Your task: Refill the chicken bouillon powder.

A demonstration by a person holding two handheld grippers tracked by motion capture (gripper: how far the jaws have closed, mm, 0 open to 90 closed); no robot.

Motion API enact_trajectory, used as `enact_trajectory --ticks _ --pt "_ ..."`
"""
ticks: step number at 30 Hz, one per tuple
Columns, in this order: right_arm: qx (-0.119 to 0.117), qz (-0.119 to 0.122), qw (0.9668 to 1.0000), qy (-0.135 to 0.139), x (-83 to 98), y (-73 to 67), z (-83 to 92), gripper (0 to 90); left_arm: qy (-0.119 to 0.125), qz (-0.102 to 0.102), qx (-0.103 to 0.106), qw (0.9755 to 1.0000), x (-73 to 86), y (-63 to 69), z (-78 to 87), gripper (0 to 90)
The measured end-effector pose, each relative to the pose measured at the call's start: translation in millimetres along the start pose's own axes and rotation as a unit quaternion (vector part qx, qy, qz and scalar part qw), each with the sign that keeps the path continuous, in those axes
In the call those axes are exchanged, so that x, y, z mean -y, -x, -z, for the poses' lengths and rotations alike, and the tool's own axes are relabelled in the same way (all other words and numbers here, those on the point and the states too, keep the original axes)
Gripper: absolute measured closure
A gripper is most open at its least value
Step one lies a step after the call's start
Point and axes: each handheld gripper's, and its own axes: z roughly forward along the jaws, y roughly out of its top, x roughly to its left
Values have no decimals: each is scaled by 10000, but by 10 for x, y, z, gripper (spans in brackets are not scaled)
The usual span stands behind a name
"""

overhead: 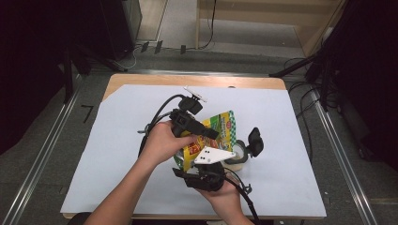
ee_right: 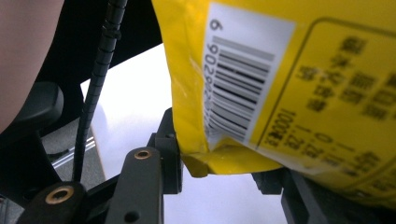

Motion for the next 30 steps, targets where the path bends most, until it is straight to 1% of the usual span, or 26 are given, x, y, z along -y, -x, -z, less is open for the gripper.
enact_trajectory --ticks 3,11,14,15,17,19,22,25,30 --pt "11 15 10000 -4 -2 -13 -3 625 -26 27 -32 10000 -1 8 8 756" --pt "-25 12 10000 24 -30 -26 9 625 13 11 -83 10000 -16 17 38 777" --pt "-58 -38 10000 38 -40 -31 12 625 27 81 -58 9999 -19 6 43 778" --pt "-62 -35 10000 42 -42 -31 12 625 34 85 -45 9999 -20 -1 46 779" --pt "-60 -6 10000 45 -47 -30 16 624 56 165 -20 9998 -23 -10 54 780" --pt "-53 11 10000 49 -50 -29 19 625 85 186 -7 9998 -24 -20 58 787" --pt "-53 16 10000 33 -50 -16 19 625 101 189 -31 9998 -27 -13 51 789" --pt "-91 -48 9999 46 -47 -11 8 626 104 180 -65 9998 -26 -6 47 787" --pt "-56 -16 10000 43 -36 -7 -1 627 107 102 -118 9998 -27 25 43 789"
